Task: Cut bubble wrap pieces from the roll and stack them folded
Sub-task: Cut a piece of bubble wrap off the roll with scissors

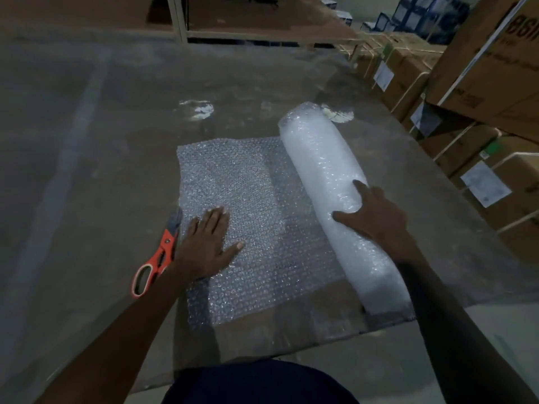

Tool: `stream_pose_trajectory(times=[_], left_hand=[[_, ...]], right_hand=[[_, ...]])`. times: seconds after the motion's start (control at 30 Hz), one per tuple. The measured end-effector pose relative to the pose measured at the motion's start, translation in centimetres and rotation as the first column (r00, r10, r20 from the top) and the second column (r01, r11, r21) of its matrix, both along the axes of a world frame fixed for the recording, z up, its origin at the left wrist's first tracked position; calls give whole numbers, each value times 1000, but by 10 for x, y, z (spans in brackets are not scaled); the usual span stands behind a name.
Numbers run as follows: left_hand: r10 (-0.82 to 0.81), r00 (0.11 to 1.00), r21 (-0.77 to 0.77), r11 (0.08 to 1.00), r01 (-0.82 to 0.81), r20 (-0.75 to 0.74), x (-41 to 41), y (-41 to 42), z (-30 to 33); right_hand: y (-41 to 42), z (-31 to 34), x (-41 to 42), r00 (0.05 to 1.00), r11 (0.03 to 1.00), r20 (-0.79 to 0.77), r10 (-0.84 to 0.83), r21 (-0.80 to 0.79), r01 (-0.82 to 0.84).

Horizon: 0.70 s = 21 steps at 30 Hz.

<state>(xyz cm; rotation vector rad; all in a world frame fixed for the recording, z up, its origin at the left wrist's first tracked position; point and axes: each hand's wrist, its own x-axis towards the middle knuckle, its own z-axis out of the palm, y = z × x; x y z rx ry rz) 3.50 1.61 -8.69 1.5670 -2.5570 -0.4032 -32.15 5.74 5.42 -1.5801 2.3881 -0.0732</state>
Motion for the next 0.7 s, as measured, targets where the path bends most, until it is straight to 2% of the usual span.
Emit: stream_pose_trajectory(times=[0.3,0.37,0.47,0.6,0.7], left_hand=[[-68,997,-49,996,70,47,34,-7,0],[-64,996,-47,997,66,58,34,-7,1],[-4,998,-50,999,7,67,20,-4,9],[76,997,0,997,-76,5,-18,6,13],[120,992,34,992,-121,25,-31,14,5]], right_hand=[[6,4,-24,991,997,117,-70,49,65],[9,2,-25,990,998,130,-58,-20,61],[10,-4,-11,994,982,68,89,-171,-77],[7,-16,4,980,979,-40,197,-50,-199],[4,-13,-14,985,985,-6,172,-17,-172]])
